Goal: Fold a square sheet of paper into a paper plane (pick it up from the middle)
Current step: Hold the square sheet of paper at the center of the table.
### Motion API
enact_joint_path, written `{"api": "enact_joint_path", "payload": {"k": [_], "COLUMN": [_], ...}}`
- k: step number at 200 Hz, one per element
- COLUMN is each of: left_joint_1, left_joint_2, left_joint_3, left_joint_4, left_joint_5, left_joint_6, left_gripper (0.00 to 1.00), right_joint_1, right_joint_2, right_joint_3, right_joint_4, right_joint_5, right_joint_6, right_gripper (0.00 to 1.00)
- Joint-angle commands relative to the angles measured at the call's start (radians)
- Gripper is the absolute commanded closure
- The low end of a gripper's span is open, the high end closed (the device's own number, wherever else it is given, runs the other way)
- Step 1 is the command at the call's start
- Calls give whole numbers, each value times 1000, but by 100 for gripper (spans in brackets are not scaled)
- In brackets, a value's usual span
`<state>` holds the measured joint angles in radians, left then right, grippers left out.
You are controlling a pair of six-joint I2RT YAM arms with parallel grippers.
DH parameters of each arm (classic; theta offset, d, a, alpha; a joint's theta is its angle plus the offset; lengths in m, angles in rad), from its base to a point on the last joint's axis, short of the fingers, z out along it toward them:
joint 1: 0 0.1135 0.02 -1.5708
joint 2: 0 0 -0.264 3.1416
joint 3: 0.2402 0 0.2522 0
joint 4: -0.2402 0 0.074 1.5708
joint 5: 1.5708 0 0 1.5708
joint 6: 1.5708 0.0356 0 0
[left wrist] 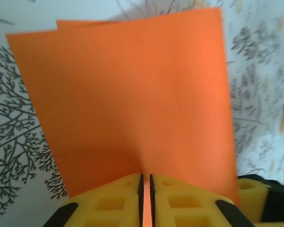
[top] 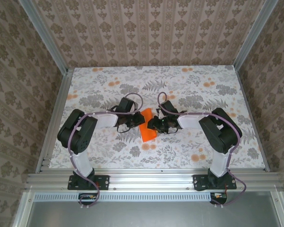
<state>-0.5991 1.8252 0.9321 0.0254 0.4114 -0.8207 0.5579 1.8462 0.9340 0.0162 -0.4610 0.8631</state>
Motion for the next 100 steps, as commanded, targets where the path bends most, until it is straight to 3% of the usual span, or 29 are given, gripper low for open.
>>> {"api": "enact_joint_path", "payload": {"k": [1, 55, 100], "left_joint_1": [-13, -17, -19], "left_joint_2": [28, 71, 72], "left_joint_3": [44, 81, 98], "left_joint_4": [-145, -203, -206], "left_joint_5": [-50, -51, -40], "left_joint_6": [66, 103, 112], "left_gripper": [87, 90, 91], "right_joint_1": [-4, -12, -9], "right_joint_2": [-13, -145, -41], "right_joint_3": [-2, 56, 217], "right_joint_4": [-87, -318, -448], "right_joint_5": [19, 160, 200], "right_joint_6": [-16, -157, -331], "right_gripper": [62, 46, 41]}}
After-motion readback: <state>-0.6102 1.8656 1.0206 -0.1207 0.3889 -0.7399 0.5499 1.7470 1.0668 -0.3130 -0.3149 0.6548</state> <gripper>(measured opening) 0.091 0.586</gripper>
